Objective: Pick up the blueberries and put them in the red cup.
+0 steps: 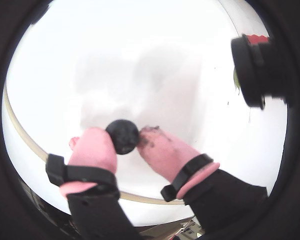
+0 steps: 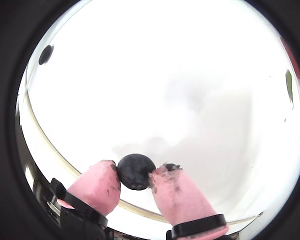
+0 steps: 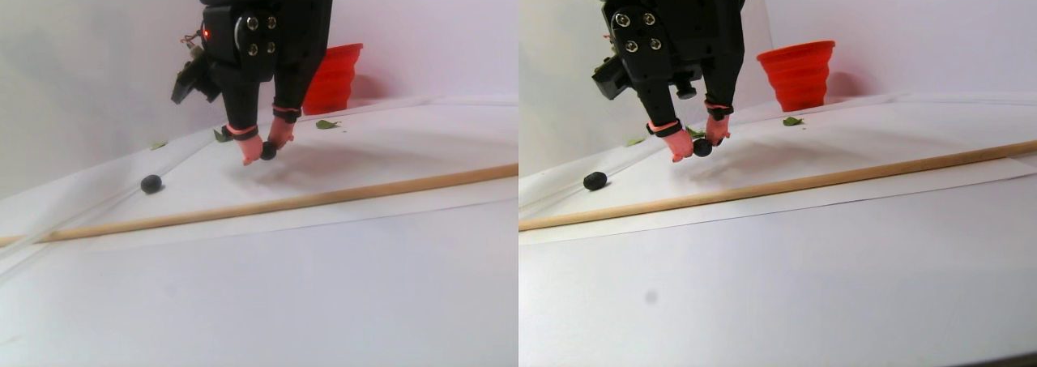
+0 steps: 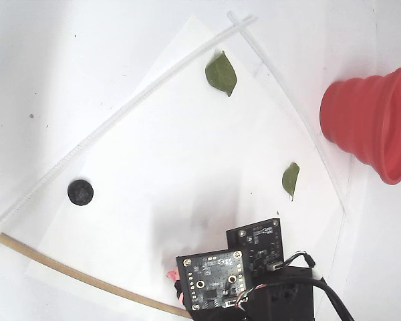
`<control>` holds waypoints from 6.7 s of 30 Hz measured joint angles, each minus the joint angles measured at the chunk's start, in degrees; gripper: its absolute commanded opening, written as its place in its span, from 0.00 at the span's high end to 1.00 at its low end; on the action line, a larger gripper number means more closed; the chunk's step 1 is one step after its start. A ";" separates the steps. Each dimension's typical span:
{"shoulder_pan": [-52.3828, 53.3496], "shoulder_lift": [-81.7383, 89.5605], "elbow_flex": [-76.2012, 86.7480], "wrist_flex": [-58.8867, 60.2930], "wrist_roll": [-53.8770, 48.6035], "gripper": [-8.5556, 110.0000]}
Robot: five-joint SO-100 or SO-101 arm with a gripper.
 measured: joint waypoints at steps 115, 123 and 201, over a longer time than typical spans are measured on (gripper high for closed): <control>3.34 -5.54 -35.60 -7.29 29.36 0.84; 3.52 -5.36 -35.77 -7.29 29.44 0.84; -6.59 2.02 -31.90 13.80 20.74 0.79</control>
